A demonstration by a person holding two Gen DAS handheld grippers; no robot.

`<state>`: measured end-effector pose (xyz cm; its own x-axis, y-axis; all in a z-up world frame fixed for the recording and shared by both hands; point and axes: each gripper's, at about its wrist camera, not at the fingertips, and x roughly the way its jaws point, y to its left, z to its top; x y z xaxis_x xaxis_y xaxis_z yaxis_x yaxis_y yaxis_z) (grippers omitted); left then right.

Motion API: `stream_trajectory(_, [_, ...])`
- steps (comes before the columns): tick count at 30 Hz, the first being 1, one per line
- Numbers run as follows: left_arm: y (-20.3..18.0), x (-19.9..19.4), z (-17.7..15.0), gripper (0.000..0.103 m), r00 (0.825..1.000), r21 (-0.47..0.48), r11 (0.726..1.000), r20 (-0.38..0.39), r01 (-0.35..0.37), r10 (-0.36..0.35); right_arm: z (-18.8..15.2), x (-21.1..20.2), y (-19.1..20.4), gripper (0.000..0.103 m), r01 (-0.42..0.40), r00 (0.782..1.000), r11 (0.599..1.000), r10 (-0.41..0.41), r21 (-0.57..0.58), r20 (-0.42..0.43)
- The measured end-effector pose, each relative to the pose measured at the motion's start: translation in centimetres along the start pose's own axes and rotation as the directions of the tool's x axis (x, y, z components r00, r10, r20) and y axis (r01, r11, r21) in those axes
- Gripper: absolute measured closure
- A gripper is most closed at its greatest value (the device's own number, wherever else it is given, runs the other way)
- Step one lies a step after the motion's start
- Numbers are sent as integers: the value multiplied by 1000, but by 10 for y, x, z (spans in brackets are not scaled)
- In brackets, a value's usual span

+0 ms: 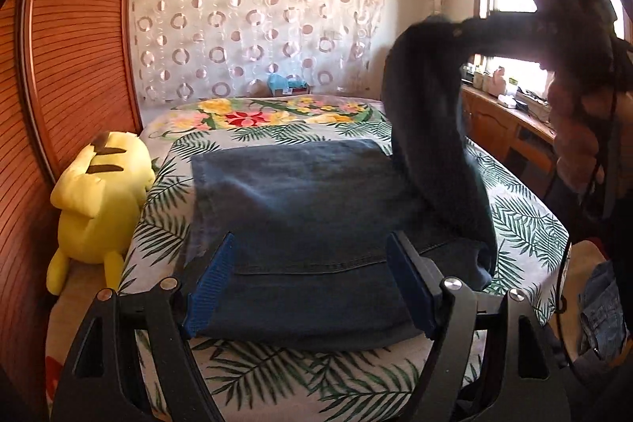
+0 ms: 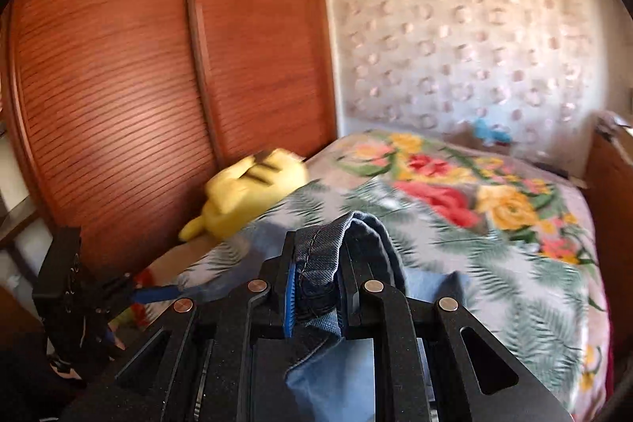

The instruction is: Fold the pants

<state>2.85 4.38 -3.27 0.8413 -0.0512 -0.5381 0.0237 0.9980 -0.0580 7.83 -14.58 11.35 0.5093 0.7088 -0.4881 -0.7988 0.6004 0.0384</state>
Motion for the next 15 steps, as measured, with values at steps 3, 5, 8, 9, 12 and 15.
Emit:
stream_trajectory(3, [6,2,-4,25,1000,-10,1000,-10,-5,5,-4,19,-2,87,-50,997,999,50,11,-56])
stream_trajectory(5, [7,3,-6,25,1000,-14,1000,-16,-7,7,-6,34,-2,80,-37,995,999,38,12,-94])
stream_trajectory(8, [10,6,-10,25,1000,-20,1000,-25,-10,10,-7,35,-12,65,-13,993,1000,15,15,-114])
stream_trajectory(9, [11,7,-10,25,1000,-23,1000,-27,-11,10,2,39,-10,59,-8,994,1000,10,15,-113])
stream_trajectory(12, [13,9,-10,25,1000,-28,1000,-26,-9,9,9,39,-8,56,22,994,1000,-20,19,-104])
stream_trajectory(15, [14,13,-10,25,999,-22,1000,-29,-13,12,-3,34,-1,54,63,993,998,-60,21,-100])
